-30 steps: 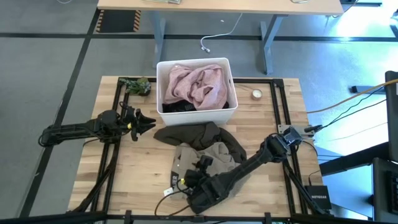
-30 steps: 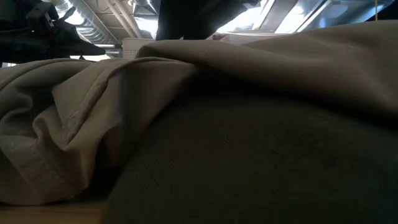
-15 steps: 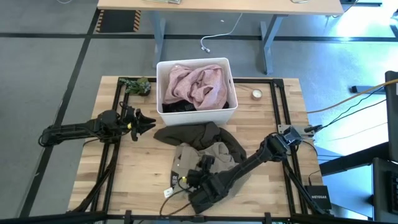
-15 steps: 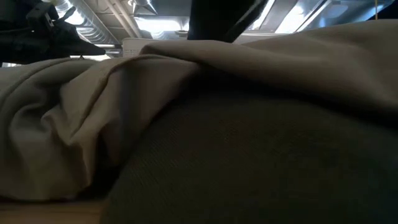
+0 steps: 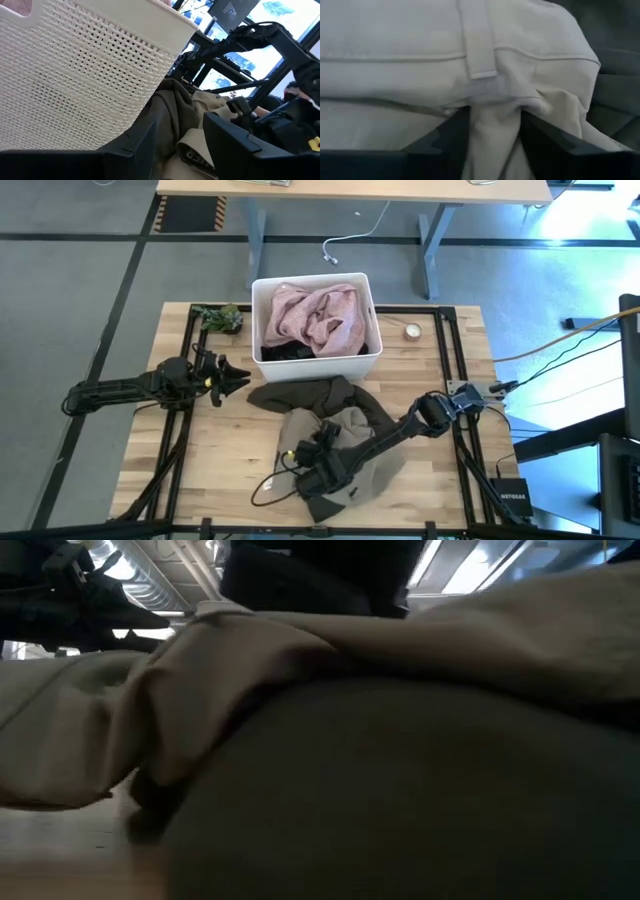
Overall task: Sort clothes
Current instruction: Put the brown pants into the white bin
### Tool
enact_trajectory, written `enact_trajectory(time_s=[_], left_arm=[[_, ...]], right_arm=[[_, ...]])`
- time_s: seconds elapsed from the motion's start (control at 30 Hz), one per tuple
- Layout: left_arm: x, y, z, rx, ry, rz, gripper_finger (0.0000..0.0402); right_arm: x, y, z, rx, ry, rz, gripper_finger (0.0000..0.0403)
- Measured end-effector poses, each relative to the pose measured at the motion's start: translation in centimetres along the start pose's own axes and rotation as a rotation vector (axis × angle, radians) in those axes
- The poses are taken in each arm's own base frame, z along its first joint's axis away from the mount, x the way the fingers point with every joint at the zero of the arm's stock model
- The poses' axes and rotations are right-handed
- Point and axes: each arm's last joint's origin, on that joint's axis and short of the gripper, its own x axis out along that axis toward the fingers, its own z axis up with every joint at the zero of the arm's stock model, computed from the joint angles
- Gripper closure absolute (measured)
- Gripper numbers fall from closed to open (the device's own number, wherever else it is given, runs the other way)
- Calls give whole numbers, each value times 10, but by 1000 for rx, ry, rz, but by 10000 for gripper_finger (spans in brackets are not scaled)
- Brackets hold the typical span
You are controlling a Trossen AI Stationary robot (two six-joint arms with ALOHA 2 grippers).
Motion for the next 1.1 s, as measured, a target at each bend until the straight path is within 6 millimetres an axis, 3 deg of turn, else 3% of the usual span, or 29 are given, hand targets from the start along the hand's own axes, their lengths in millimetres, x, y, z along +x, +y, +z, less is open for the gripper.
enact_trajectory(time_s=[0.2, 0.37, 0.67, 0.77, 1.1], left_arm=[[0, 0, 0, 0, 0, 0, 245], [0, 0, 0, 0, 0, 0, 245], [0, 0, 0, 0, 0, 0, 245], [0, 0, 0, 0, 0, 0, 245], [0, 0, 0, 0, 0, 0, 245]], right_arm=[[-2, 1, -1, -37, 2, -2, 383], [-20, 3, 4, -42, -64, -31, 380], [-89, -4, 19, -41, -324, -156, 389], [-104, -22, 26, -48, -379, -201, 396], [-157, -128, 77, 160, -565, -382, 397]])
